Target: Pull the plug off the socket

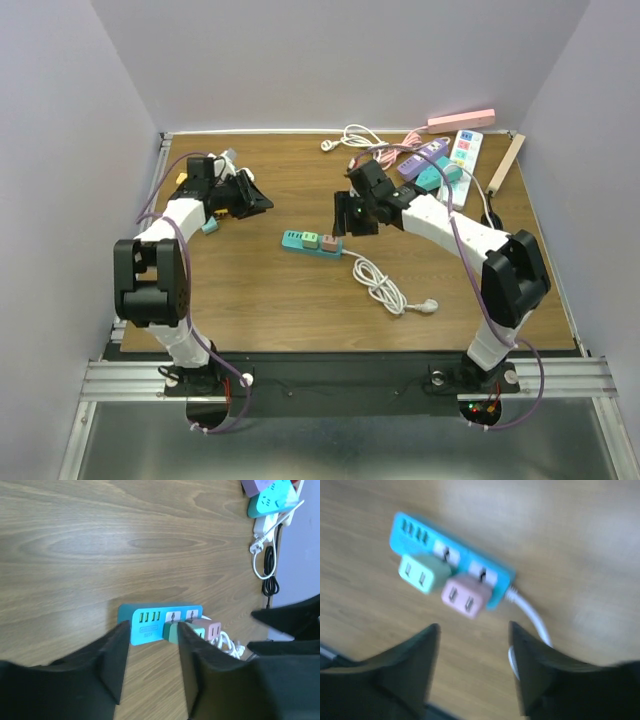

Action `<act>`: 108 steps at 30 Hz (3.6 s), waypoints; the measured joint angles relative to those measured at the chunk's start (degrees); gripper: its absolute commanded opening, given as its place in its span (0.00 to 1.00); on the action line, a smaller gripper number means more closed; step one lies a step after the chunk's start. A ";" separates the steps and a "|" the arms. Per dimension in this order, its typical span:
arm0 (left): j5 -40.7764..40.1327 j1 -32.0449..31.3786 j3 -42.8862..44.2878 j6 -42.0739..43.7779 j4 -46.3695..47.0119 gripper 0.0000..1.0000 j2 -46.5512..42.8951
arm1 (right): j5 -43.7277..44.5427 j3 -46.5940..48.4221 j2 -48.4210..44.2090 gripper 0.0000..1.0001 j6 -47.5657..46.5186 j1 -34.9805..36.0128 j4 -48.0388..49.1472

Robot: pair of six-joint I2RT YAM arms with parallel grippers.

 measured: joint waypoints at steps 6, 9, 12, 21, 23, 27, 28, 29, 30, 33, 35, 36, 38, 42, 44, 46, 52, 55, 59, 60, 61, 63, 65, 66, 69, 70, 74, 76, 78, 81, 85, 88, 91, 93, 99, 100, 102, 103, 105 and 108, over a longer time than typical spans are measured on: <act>0.37 -4.63 4.39 0.90 0.26 0.04 7.08 | -7.82 -15.17 -5.27 0.00 8.22 0.00 0.11; 0.39 -6.21 6.32 1.03 0.35 0.00 9.97 | -11.17 -21.29 -7.54 0.00 10.73 0.00 0.02; 0.37 -7.41 8.00 1.11 0.44 0.00 12.44 | -13.53 -24.85 -8.39 0.00 12.15 0.00 0.22; -0.11 -11.39 11.87 1.92 1.05 0.00 19.76 | -11.80 -25.68 -5.55 0.00 12.79 -0.02 0.17; -0.26 -12.61 12.35 2.14 1.18 0.00 21.14 | -10.34 -24.52 -2.91 0.00 12.55 -0.15 0.11; -0.74 -15.19 12.46 2.54 1.14 0.00 23.56 | -8.07 -20.98 2.05 0.00 11.13 -1.60 -0.81; -0.90 -15.89 12.37 2.75 1.14 0.00 24.02 | -7.43 -20.11 2.62 0.00 10.60 -2.40 -1.01; -0.96 -16.33 12.20 2.91 1.29 0.00 24.26 | -6.43 -18.97 3.21 0.00 10.03 -3.28 -1.49; -1.03 -16.87 11.65 3.15 1.33 0.00 24.37 | -5.42 -16.92 4.52 0.00 8.92 -5.07 -1.81; -0.24 -17.33 9.75 3.23 3.10 0.00 24.09 | -2.80 -11.93 7.65 0.00 6.40 -9.90 -2.29; 0.44 -17.46 7.52 3.17 5.22 0.00 23.17 | -1.29 -8.83 9.49 0.00 4.72 -12.35 -2.67; 0.57 -17.44 6.86 3.15 5.62 0.00 22.73 | -0.72 -7.43 10.36 0.00 4.13 -13.29 -2.89; 0.66 -17.62 4.00 2.89 6.97 0.00 21.07 | 0.28 -4.35 12.07 0.01 2.40 -14.84 -3.23; 0.52 -20.24 -1.36 1.18 8.50 0.00 17.40 | -1.20 1.09 15.32 0.00 -0.59 -15.82 -3.26; -0.31 -21.70 -2.91 0.59 8.31 0.00 16.09 | -2.25 2.43 16.02 0.00 -1.77 -15.65 -3.32; -1.84 -22.95 -3.43 0.02 7.50 0.00 14.51 | -3.87 2.49 16.06 0.00 -2.38 -15.61 -3.39; -9.27 -23.26 2.99 1.44 0.50 0.00 9.70 | -4.28 2.27 15.80 0.05 -1.66 -15.39 -3.58; -12.44 -22.97 11.17 3.30 -3.41 0.00 8.81 | -2.14 0.85 14.14 0.19 0.48 -15.39 -3.56; -15.82 -22.64 17.33 6.23 -7.17 0.13 7.08 | 0.76 -1.62 9.25 0.55 3.43 -15.39 -4.50; -16.33 -22.58 17.99 6.84 -7.98 0.22 6.73 | 0.98 -2.08 7.76 0.58 4.04 -15.39 -4.61; -16.63 -22.56 18.93 7.82 -9.27 0.39 6.64 | 0.92 -2.38 6.54 0.63 4.31 -15.39 -4.66; -16.50 -22.56 19.93 9.55 -10.71 0.53 6.69 | 0.39 -2.80 4.11 0.68 5.05 -15.39 -4.66; -15.96 -22.60 19.96 11.74 -12.35 0.68 6.69 | -0.85 -2.86 2.10 0.75 5.57 -15.39 -4.59; -15.82 -22.69 19.96 12.41 -13.07 0.70 6.69 | -1.66 -2.86 1.42 0.75 5.68 -15.39 -4.59; -15.65 -23.21 19.96 15.89 -14.62 0.74 6.64 | -3.61 -2.89 -0.02 0.79 6.38 -15.39 -4.59; -15.63 -23.54 19.96 16.87 -14.78 0.74 6.64 | -4.68 -3.06 -0.70 0.81 6.80 -15.39 -4.59; -15.89 -25.66 20.31 20.61 -15.52 0.74 6.64 | -7.02 -4.33 -2.47 0.81 8.35 -15.39 -4.48; -16.92 -27.52 21.57 22.82 -16.04 0.74 6.75 | -7.74 -5.68 -3.72 0.81 9.68 -15.39 -4.57; -17.88 -29.90 23.87 25.20 -16.31 0.74 7.34 | -8.20 -7.13 -4.96 0.81 10.73 -15.39 -4.55; -18.95 -33.14 27.63 28.28 -15.56 0.74 9.49 | -8.79 -9.55 -7.39 0.81 12.57 -15.39 -4.96; -20.85 -36.22 29.66 32.02 -15.21 0.74 13.27 | -8.79 -12.92 -9.92 0.81 15.19 -15.39 -4.81; -23.45 -37.09 30.21 34.23 -15.34 0.73 16.79 | -8.63 -14.45 -12.28 0.82 17.00 -15.39 -5.27; -25.94 -37.35 30.21 36.02 -16.24 0.73 19.26 | -8.48 -15.06 -14.12 0.82 18.08 -15.39 -5.40; -26.93 -37.42 30.16 36.96 -16.57 0.73 19.65 | -8.46 -15.19 -15.28 0.82 18.67 -15.39 -5.35; -28.74 -37.83 30.16 39.15 -16.50 0.71 19.91 | -8.70 -16.20 -16.44 0.82 19.45 -15.39 -5.31; -28.74 -38.10 30.16 39.43 -16.46 0.69 20.00 | -8.72 -16.41 -16.44 0.82 19.45 -15.39 -5.31; -28.70 -38.66 30.16 39.80 -16.31 0.67 20.24 | -8.83 -16.81 -16.44 0.82 19.47 -15.39 -5.40; -28.68 -39.01 30.16 39.89 -16.33 0.67 20.44 | -8.87 -16.87 -16.44 0.82 19.47 -15.39 -5.46; -28.59 -39.69 30.03 40.24 -16.41 0.66 20.90 | -8.92 -16.87 -16.46 0.82 19.47 -15.39 -5.33; -28.52 -40.11 28.76 40.50 -16.55 0.66 21.14 | -8.98 -16.87 -16.46 0.82 19.47 -15.39 -5.40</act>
